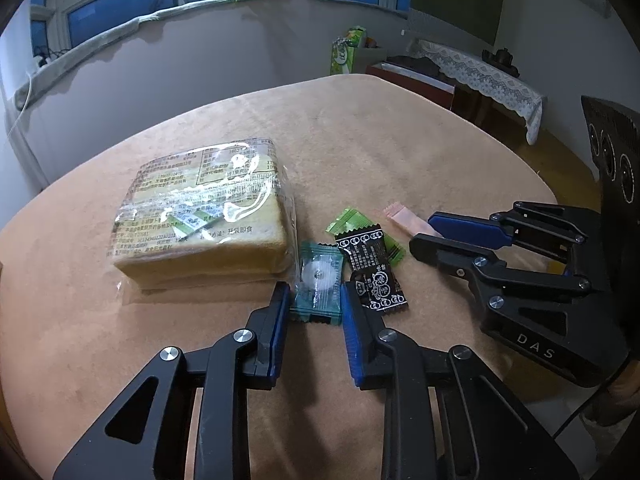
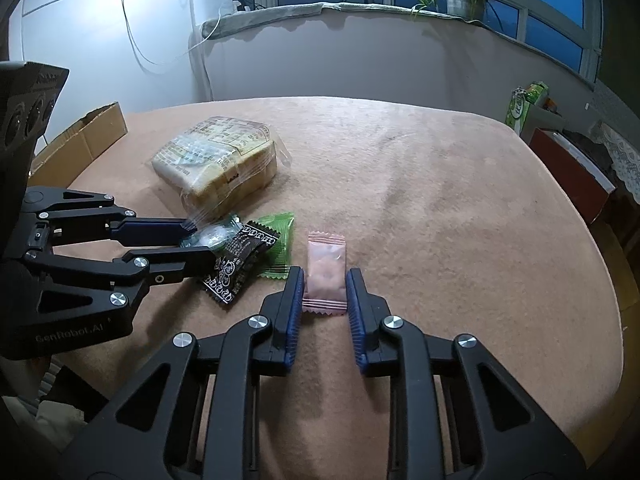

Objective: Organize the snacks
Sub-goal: 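Grasp the teal candy with the left tool while the right tool grasps the pink candy, then carry both candies to the cardboard box and open both tools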

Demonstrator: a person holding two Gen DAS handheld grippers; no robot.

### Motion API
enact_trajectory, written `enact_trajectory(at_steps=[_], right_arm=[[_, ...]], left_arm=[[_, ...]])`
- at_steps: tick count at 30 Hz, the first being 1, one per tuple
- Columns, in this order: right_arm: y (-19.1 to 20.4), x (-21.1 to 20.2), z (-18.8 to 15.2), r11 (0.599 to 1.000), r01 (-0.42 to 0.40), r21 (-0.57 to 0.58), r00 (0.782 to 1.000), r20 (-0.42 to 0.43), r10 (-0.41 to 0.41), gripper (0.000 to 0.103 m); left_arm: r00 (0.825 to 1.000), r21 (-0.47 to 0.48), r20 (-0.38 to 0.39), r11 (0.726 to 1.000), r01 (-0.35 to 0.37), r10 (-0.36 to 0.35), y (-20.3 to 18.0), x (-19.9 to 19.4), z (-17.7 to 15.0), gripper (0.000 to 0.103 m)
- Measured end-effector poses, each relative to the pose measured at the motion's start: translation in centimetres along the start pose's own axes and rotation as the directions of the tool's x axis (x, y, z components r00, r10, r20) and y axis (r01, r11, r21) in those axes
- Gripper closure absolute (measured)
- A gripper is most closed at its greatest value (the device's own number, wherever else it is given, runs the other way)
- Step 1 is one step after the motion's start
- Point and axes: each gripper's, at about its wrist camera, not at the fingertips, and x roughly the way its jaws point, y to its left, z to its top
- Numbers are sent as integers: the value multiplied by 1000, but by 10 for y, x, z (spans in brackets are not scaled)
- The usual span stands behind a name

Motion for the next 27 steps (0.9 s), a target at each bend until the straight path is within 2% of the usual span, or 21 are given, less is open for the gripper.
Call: enact_trajectory(at_steps=[7,14,23,27], right_arm=[[-4,-10,-7,1000,4,24,1000,20,-4,81],[-5,-29,-8,998,3,55,998,55,-6,81],[7,-64,9,998,13,67,992,127,-21,81],[27,-78,24,999,22,29,987,156,-27,81]], left_arm=[[1000,-22,11,1000,4,-4,4,-13,-8,80],[999,-31,46,999,-26,27,9,-33,-15,80],[989,-85,134,995,-52,63,35,-75,-20,80],[977,-105,189,992,-76,95,46,-101,-20,80]])
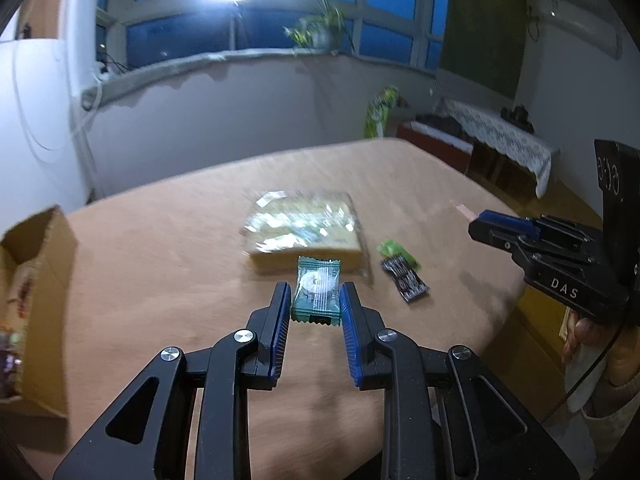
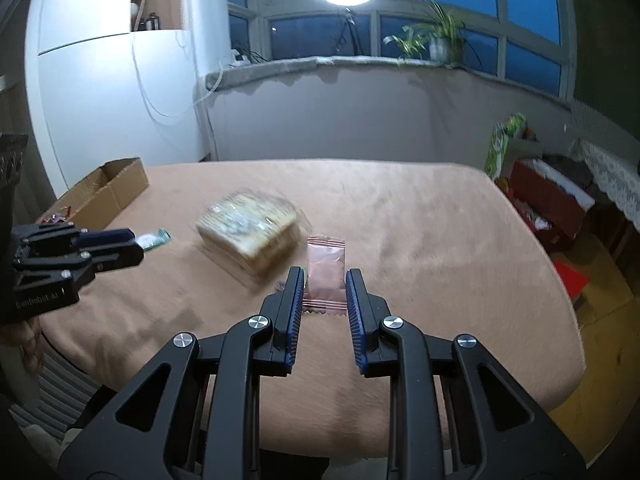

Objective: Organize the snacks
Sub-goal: 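Carry both candies to the cardboard box and open both tools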

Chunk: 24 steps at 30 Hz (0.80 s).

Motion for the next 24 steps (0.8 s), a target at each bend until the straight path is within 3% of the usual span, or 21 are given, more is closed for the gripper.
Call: enact_trajectory(at_steps=[13,24], right_arm=[[79,-17,43,991,-19,-130,997,66,28,81],[169,3,69,962,-121,-246,988,67,142,81]], left_arm=[[984,-72,136,992,-102,111,57,-60,-1,80],[956,-178,171,962,-208,238,114,-102,-27,80]])
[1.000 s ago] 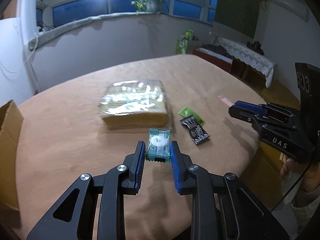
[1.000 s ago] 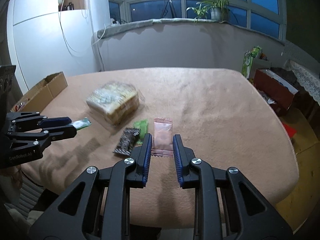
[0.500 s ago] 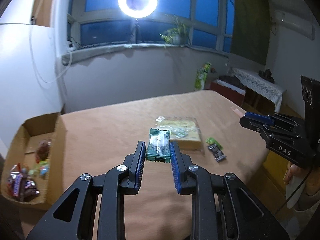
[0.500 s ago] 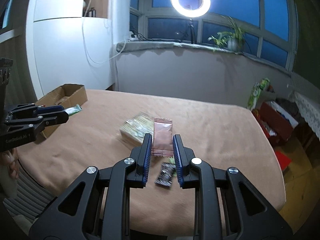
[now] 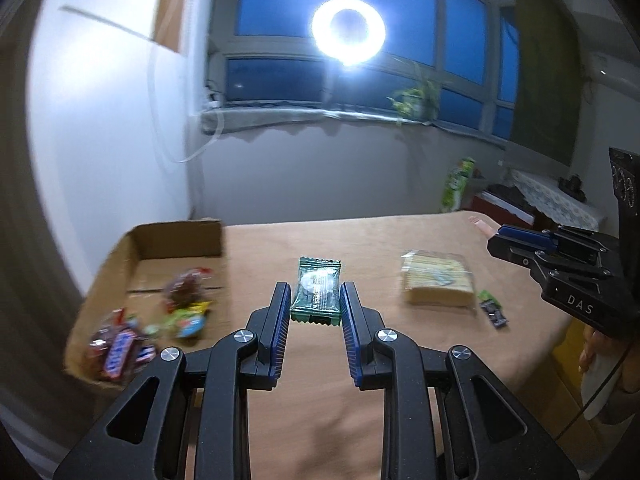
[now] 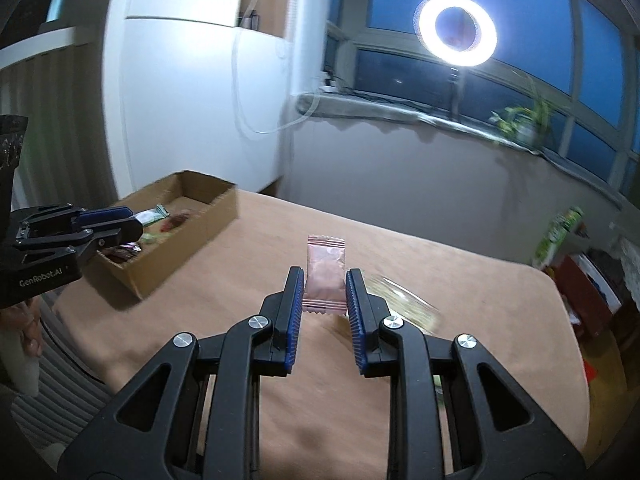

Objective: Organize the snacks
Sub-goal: 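Carry both candies to the cardboard box and open both tools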

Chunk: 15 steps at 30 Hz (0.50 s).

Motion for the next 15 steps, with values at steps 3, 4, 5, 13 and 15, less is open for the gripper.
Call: enact_trajectory(at_steps=[3,4,5,13,15], right_arm=[[26,14,12,998,-48,-32,999,2,48,81],[36,20,16,997,-68,-46,998,2,68,81],[47,25,20,994,-88,-63,996,2,88,81],[123,67,45,961,-229,-157,973,-4,231,81],[138,75,49,951,-257,-175,966,-9,259,81]], left_arm=[[999,-46,11,998,-48,48,28,-11,-4,80],[998,-61,14,996,-63,63,37,-15,-6,80],[997,-76,16,994,-79,80,47,-19,-8,80],[981,-153,9,970,-188,192,110,-38,-19,80],[978,-163,4,965,-203,207,121,-39,-20,80]])
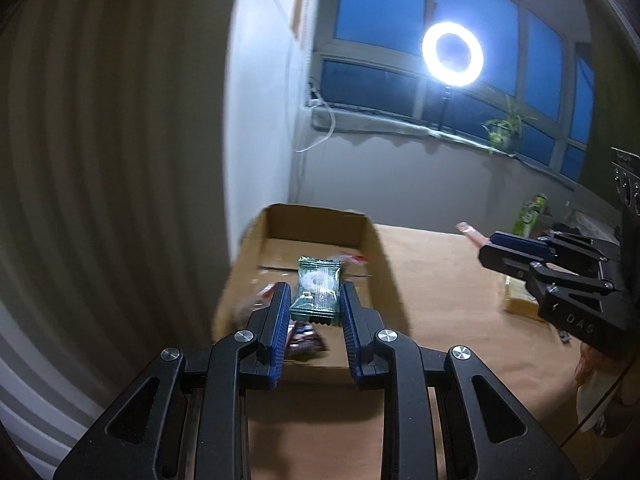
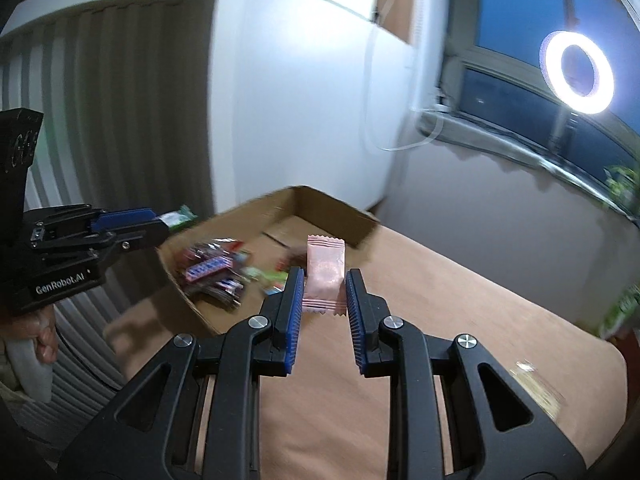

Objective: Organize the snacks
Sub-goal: 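Carry both candies to the cardboard box and open both tools, then move both open tools back toward the remaining black and green candies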

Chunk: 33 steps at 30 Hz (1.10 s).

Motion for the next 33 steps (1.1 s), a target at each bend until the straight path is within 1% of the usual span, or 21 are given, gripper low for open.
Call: enact_trajectory(at_steps=[7,10,15,18,19,20,21,22,23,24,26,29,31,33], right_arm=[[32,44,11,995,-89,-47,996,-25,88,81],[40,59,11,992,-109,-59,993,-44,107,81],[44,78,9,989,-138,-60,989,-71,134,81],[46,86,8,988,-138,-63,988,-82,133,81],[45,87,8,988,-140,-62,987,-82,135,78],[45,89,8,989,-138,-62,988,-84,132,72],[44,90,6,990,-126,-62,989,-88,120,58],[44,90,5,991,-121,-61,990,-87,115,55],[43,89,5,991,-121,-57,990,-85,116,55],[42,87,4,991,-122,-51,989,-86,117,55],[41,82,3,993,-111,-48,991,-78,107,55],[40,72,1,994,-99,-43,993,-67,96,54],[39,66,-3,995,-95,-40,993,-68,92,53],[40,60,-6,995,-88,-39,994,-63,85,46]], left_arm=[[999,-27,-28,999,-26,25,19,19,-3,80],[999,-35,-48,999,-27,25,23,30,-6,80],[998,-37,-69,999,-15,13,26,40,-8,80],[997,-41,-75,999,-15,12,26,45,-6,79],[997,-42,-75,999,-23,20,26,46,-6,78],[996,-42,-80,999,-32,29,26,47,-6,71],[996,-42,-84,998,-42,38,26,48,-6,58],[996,-43,-81,998,-48,44,27,46,-7,52],[996,-45,-78,998,-52,48,27,45,-7,43],[996,-47,-74,997,-56,53,28,44,-7,41],[996,-46,-68,997,-63,60,27,41,-6,40],[996,-34,-57,997,-73,71,25,35,-4,37],[996,-33,-53,997,-73,71,23,33,-2,37],[996,-28,-46,997,-72,70,19,29,-1,37]])
